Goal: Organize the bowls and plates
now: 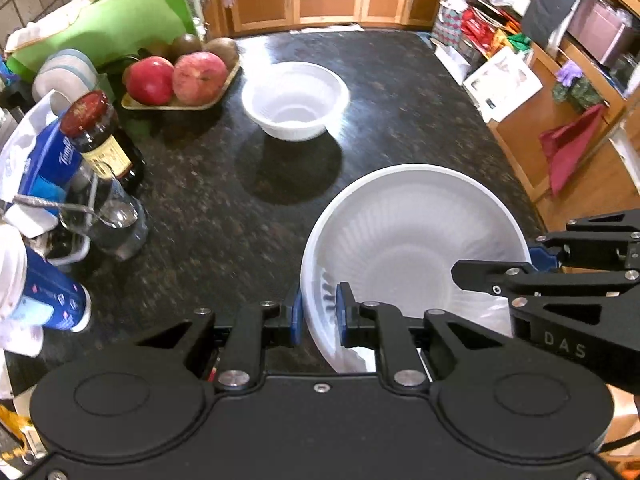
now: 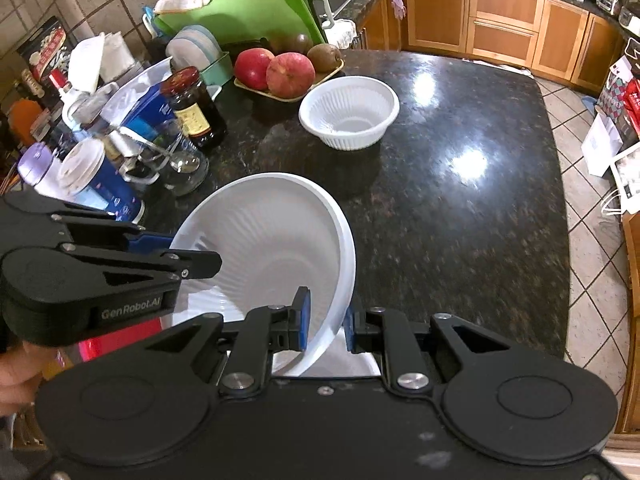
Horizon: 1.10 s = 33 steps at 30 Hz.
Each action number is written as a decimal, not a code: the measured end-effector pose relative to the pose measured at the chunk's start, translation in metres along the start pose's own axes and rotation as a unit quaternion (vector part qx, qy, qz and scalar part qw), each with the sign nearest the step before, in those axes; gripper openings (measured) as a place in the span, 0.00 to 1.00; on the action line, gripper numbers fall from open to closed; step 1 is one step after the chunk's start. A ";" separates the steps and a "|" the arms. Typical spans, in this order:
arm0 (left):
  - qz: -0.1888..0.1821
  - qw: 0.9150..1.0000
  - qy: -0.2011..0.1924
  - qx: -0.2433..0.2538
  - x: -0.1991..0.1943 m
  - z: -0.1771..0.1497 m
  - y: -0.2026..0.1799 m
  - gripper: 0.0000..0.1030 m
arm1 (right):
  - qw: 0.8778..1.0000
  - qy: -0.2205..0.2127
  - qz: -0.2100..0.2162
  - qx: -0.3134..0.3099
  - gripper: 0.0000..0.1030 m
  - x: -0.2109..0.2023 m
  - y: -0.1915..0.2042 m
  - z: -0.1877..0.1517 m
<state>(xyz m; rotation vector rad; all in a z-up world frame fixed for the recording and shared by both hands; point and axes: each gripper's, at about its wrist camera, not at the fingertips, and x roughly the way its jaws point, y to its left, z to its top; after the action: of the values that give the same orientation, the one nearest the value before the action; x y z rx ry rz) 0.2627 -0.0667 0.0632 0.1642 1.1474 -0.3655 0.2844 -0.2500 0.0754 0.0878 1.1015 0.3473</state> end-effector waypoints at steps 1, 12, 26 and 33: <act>-0.001 1.000 -0.001 0.005 -0.002 -0.003 -0.004 0.22 | 1.000 0.000 -0.002 -0.002 0.19 -0.005 -0.001 -0.005; -0.003 1.000 0.012 0.024 -0.003 -0.032 -0.025 0.22 | 1.000 0.018 0.001 -0.013 0.20 -0.012 -0.008 -0.046; -0.005 0.998 0.054 0.026 0.025 -0.052 -0.035 0.23 | 0.998 0.067 0.001 -0.008 0.20 0.014 -0.015 -0.068; -0.005 0.998 0.060 0.034 0.035 -0.052 -0.037 0.24 | 0.997 0.077 0.001 0.000 0.20 0.021 -0.020 -0.071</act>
<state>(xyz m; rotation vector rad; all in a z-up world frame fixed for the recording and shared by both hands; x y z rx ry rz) 0.2173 -0.0918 0.0127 0.2431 1.2545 -0.4083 0.2348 -0.2697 0.0198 0.0621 1.2547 0.3601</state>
